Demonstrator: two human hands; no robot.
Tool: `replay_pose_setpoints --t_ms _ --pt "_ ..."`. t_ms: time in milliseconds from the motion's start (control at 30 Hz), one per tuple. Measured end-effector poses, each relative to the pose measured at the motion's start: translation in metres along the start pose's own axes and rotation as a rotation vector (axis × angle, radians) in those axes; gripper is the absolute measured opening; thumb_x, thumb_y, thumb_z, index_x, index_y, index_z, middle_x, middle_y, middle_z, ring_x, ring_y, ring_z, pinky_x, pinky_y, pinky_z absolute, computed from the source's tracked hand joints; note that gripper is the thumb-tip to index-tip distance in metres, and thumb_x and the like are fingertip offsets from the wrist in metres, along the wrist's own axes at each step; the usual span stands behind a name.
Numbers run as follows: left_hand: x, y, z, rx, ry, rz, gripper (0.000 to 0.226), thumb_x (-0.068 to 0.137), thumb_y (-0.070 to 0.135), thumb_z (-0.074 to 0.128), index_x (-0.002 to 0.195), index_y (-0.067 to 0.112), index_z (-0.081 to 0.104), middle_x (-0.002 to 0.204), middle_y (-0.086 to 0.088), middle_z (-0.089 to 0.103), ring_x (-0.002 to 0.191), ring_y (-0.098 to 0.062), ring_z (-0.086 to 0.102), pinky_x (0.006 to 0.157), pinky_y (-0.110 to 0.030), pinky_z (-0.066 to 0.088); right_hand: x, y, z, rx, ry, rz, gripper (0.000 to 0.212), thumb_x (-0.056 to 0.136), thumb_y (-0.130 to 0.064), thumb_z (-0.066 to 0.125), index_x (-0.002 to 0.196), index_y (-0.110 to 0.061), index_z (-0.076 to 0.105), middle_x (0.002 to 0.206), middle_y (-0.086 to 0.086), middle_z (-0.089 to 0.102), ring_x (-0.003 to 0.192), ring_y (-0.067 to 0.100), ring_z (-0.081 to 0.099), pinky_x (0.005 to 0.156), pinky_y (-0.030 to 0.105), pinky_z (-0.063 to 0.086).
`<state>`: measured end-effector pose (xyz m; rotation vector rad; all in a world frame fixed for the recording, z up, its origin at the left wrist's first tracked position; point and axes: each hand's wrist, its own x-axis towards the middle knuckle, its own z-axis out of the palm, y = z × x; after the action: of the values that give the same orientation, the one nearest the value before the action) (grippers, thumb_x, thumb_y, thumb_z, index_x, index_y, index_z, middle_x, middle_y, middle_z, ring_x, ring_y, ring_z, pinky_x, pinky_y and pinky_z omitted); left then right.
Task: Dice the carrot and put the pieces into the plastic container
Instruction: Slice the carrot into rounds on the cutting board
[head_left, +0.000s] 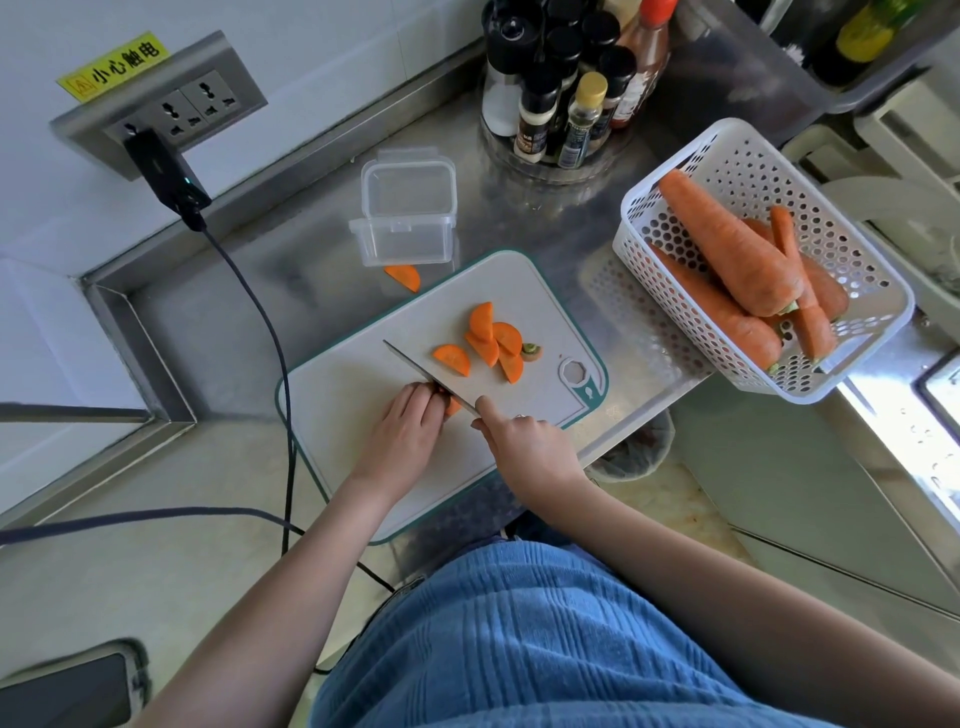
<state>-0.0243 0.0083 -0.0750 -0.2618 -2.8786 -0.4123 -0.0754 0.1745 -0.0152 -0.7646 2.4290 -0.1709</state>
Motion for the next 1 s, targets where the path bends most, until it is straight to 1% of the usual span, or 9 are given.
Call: replay_pose_setpoints --t_ms 100,233,367,400,467,567,667,833,1000 --pt "0.0 0.001 -0.001 -0.003 -0.007 -0.013 0.03 0.077 0.004 0.068 0.098 0.007 0.046 0.088 -0.013 0.056 0.09 -0.025 0.045 0.069 -0.037 0.052 0.0 0.0 0.001 0.02 0.002 0.003 0.023 0.105 -0.03 0.029 0.123 -0.016 0.03 0.064 0.003 0.041 0.059 0.029 0.049 0.054 0.034 0.043" --pt "0.0 0.0 0.0 -0.015 -0.029 -0.019 0.013 0.088 0.011 0.052 0.098 0.008 0.045 0.09 -0.013 0.055 0.091 -0.025 0.046 0.07 -0.036 0.051 0.002 0.0 0.001 0.055 -0.014 -0.007 0.021 0.105 -0.028 0.029 0.122 -0.015 0.031 0.06 0.001 0.035 0.06 0.029 0.049 0.054 0.034 0.042" --pt "0.0 0.0 0.001 -0.041 -0.022 -0.011 0.014 0.088 0.011 0.042 0.101 0.006 0.046 0.094 -0.014 0.055 0.092 -0.025 0.047 0.07 -0.037 0.053 0.006 -0.005 0.002 0.132 -0.041 0.021 0.017 0.105 -0.024 0.032 0.12 -0.015 0.032 0.07 0.007 0.047 0.064 0.029 0.048 0.057 0.036 0.039" --pt "0.0 0.0 0.002 -0.04 -0.005 -0.016 0.015 0.088 0.01 0.04 0.101 0.006 0.046 0.096 -0.014 0.053 0.093 -0.026 0.047 0.07 -0.037 0.053 0.009 -0.007 0.003 0.143 -0.052 0.035 0.016 0.104 -0.02 0.034 0.119 -0.016 0.031 0.069 0.006 0.046 0.066 0.03 0.049 0.057 0.036 0.039" --pt "-0.001 0.0 0.005 -0.024 0.033 -0.016 0.017 0.086 0.006 0.04 0.102 0.005 0.046 0.101 -0.012 0.047 0.095 -0.026 0.047 0.072 -0.037 0.053 0.016 -0.01 0.005 0.144 -0.07 0.066 0.025 0.098 -0.007 0.037 0.12 -0.017 0.031 0.065 0.004 0.039 0.068 0.031 0.052 0.058 0.036 0.038" --pt "-0.001 -0.003 0.007 -0.003 0.05 0.012 0.02 0.085 0.0 0.043 0.104 0.003 0.048 0.103 -0.013 0.048 0.096 -0.027 0.048 0.077 -0.038 0.053 0.026 -0.015 0.002 0.152 -0.112 0.072 0.043 0.091 0.004 0.035 0.129 -0.017 0.03 0.077 0.009 0.046 0.077 0.035 0.055 0.063 0.038 0.042" --pt "-0.002 -0.002 0.006 0.001 0.054 -0.003 0.021 0.084 -0.001 0.043 0.103 0.003 0.049 0.097 -0.016 0.058 0.095 -0.026 0.049 0.076 -0.036 0.053 0.028 -0.016 0.0 0.165 -0.105 0.066 0.043 0.092 0.003 0.034 0.13 -0.016 0.03 0.083 0.012 0.051 0.085 0.037 0.06 0.066 0.04 0.043" --pt "-0.002 -0.003 0.001 -0.023 0.005 -0.012 0.017 0.086 0.002 0.046 0.101 0.003 0.055 0.097 -0.015 0.06 0.092 -0.026 0.053 0.076 -0.037 0.054 0.026 -0.007 -0.001 0.085 -0.03 0.031 0.032 0.099 -0.009 0.037 0.129 -0.018 0.033 0.089 0.014 0.063 0.082 0.035 0.064 0.061 0.035 0.039" --pt "-0.002 -0.003 -0.001 -0.032 -0.018 -0.018 0.018 0.091 0.008 0.043 0.1 0.004 0.059 0.097 -0.013 0.061 0.09 -0.026 0.056 0.072 -0.038 0.056 0.014 0.008 -0.001 0.088 0.0 0.051 0.049 0.104 -0.024 0.033 0.149 -0.034 0.015 0.085 0.012 0.063 0.079 0.035 0.063 0.065 0.038 0.048"
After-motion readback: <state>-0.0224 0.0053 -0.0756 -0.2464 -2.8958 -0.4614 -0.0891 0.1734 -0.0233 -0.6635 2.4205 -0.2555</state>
